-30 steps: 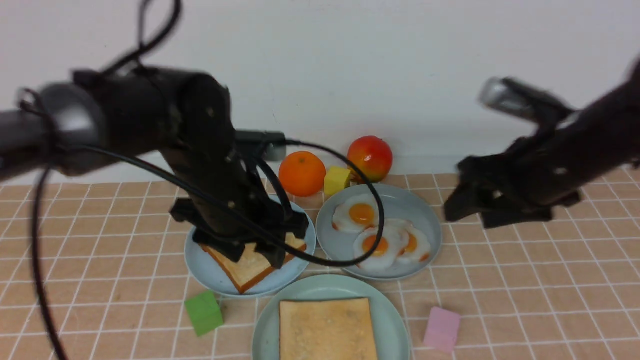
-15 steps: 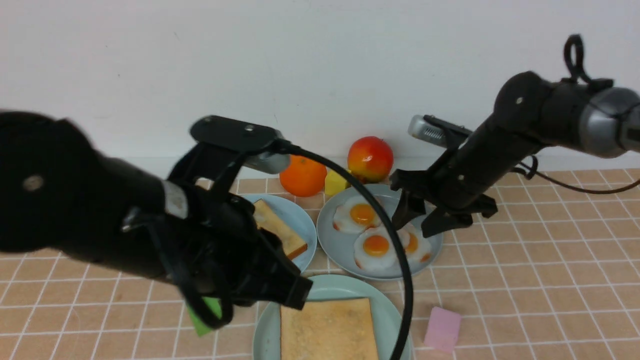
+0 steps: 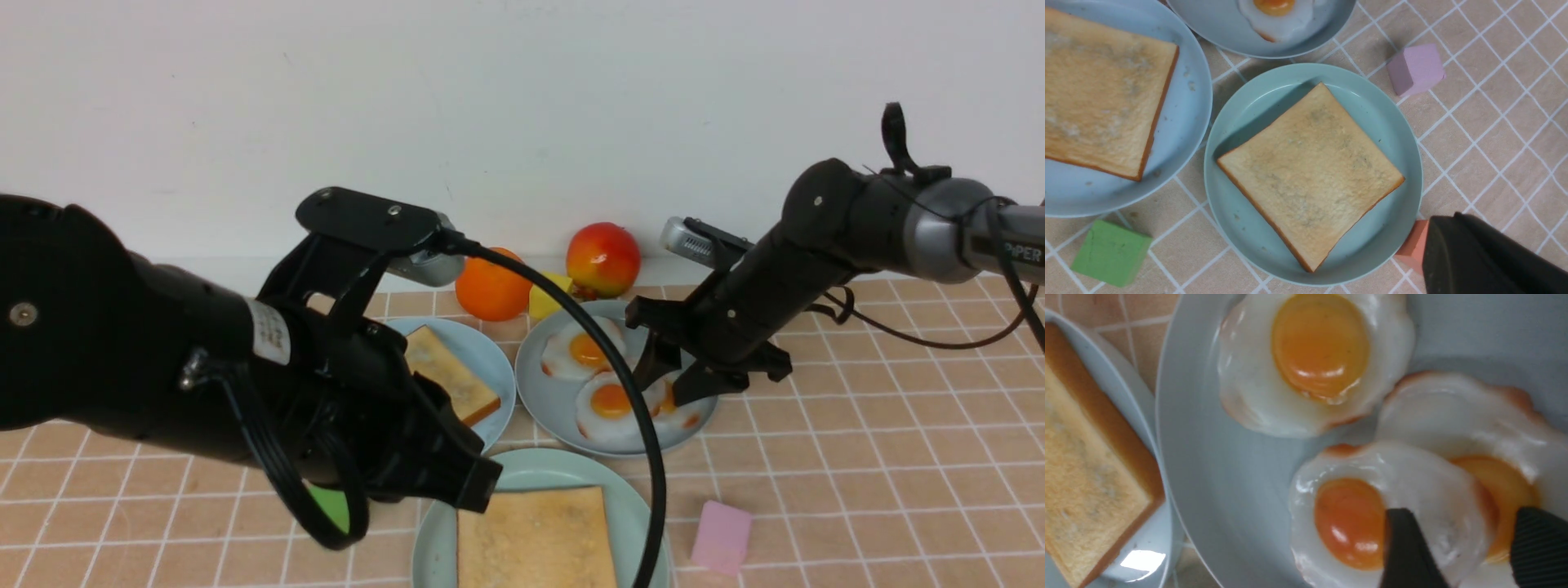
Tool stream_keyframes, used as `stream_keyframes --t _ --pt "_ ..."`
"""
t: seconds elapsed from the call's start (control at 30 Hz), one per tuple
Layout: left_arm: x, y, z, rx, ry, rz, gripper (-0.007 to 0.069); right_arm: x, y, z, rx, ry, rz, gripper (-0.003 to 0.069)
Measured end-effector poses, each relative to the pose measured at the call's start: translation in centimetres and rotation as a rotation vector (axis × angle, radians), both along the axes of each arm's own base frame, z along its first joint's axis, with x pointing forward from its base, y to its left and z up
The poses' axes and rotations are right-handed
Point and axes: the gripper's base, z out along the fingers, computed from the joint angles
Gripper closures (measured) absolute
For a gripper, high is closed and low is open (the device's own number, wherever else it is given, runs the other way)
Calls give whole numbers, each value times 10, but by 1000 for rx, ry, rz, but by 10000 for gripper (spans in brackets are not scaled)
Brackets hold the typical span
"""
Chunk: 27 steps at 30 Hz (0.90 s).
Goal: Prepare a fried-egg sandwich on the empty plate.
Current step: Use the right arm to grab a fried egg
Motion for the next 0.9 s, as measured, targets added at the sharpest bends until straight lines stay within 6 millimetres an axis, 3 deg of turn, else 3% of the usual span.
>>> stream_keyframes --t 0.03,0.07,0.13,0.17,0.23,0.3,0.5,0.73,0.9 --pt "0 0 0 0 0 0 638 0 0 0 0 -1 -2 365" --pt "0 0 0 0 0 0 638 0 0 0 0 -1 -2 372" --pt "0 0 0 0 0 0 638 0 0 -2 1 2 -3 491" --pt "0 0 0 0 0 0 638 0 0 -2 1 2 -4 491" --pt "0 0 0 2 -1 0 638 0 0 -2 3 3 -5 599" --pt "0 0 0 2 -1 0 638 0 0 -1 4 6 -7 650" --pt "0 0 0 2 -2 -1 638 0 0 1 5 1 -6 663" --pt "0 0 0 5 1 -2 638 -4 -1 28 12 -51 2 672" --pt "0 0 0 6 3 -2 638 -14 4 33 -38 12 -24 646"
